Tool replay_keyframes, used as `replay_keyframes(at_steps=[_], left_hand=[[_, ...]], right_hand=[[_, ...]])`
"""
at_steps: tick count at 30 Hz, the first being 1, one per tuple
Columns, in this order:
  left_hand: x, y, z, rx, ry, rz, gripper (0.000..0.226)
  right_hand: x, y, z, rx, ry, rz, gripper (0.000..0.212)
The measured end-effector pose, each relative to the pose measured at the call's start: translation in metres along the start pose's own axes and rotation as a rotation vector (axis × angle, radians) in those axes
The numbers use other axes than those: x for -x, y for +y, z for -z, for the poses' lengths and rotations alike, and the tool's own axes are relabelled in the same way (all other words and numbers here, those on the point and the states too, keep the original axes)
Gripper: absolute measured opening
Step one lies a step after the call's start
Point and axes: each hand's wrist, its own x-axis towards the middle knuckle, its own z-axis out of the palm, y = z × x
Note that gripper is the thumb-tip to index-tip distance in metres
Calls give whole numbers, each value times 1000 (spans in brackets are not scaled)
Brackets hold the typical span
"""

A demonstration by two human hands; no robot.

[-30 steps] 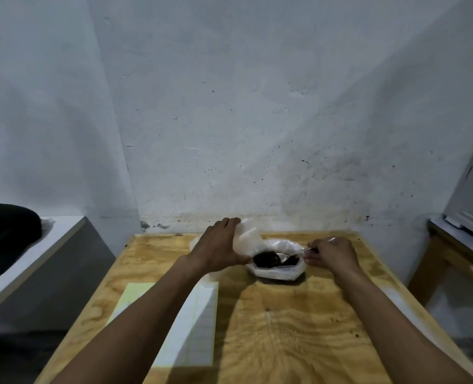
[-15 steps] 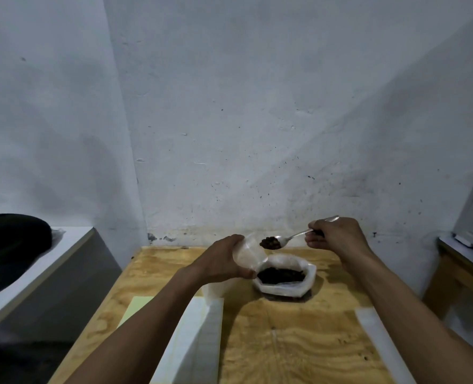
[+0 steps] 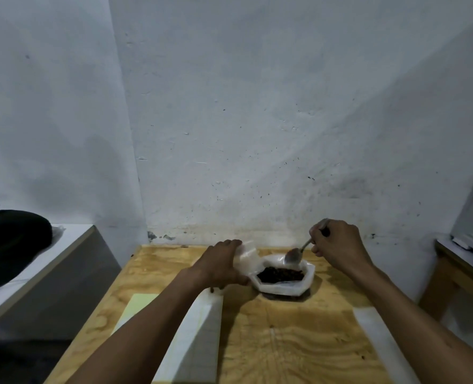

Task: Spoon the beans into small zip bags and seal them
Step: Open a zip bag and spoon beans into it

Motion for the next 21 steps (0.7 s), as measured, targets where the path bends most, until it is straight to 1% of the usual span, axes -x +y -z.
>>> replay_keyframes(at_steps=[3,5,8,11,13,16,21], left_hand=[[-1,2,-7,-29,32,12,92],[-4,7,-11,-37,57,10,93],[-7,15,-11,6,94,1,91],[-8,16,-7,2,96,-3,91],[-6,11,-5,15,85,2,94],[-2,3,-1,124,84,21,95],[3,-5,2,291,72,42,84]], right_hand=[[10,17,-11,36,-28,-12,25],[15,24,-20,-36,-46,-79,25],[18,34,-37,-217,-63,-276,25],[16,37,-42,-426,-62,-500,16],[14,37,-39,-500,-62,-573,13],[12,37,-32,-584,-61,-623,13],[4,32,-16,-644,-50,-618,14]])
